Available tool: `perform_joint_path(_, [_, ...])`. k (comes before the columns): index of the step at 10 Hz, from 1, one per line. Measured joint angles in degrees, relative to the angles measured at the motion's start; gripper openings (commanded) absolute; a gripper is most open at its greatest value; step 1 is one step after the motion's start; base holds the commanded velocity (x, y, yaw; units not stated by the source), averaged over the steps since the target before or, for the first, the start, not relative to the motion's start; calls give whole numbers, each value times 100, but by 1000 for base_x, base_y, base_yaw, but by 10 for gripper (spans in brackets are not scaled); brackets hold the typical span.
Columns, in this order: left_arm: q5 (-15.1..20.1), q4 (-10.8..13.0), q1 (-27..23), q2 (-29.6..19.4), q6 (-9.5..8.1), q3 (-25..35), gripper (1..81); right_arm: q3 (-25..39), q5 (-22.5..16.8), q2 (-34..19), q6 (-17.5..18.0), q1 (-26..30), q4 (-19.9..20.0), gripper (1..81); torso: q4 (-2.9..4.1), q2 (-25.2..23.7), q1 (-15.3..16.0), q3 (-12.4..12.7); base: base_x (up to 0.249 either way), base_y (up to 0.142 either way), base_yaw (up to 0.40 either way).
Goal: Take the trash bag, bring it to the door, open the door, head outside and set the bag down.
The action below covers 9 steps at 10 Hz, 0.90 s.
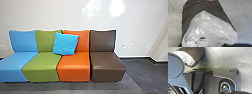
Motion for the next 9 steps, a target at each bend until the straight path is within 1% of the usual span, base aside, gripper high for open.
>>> perform_joint_path(3, [-16, 234, 213, 0, 12, -1, 10, -208, 41, 221, -24, -83, -33, 811, 0, 634, -413, 393, 0, 0, 0])
perform_joint_path(4, [-17, 273, 307, 0, 12, -1, 10, -261, 39, 245, -27, -85, -35, 811, 0, 826, -540, 502, 0, 0, 0])
perform_joint_path(6, [-171, 435, 497, 15, 17, -4, 10, -399, 44, 416, -27, -149, -43, 811, 0, 1248, -815, 728, 0, 0, 0])
perform_joint_path(7, [-206, 496, 585, 45, 20, -1, 10, -443, 37, 477, -29, -162, -44, 811, 0, 1434, -940, 795, 0, 0, 0])
perform_joint_path(9, [-306, 679, 806, 98, 20, -1, 10, -691, 48, 647, -38, -190, -51, 811, 0, 1777, -1163, 841, 0, 0, 0])
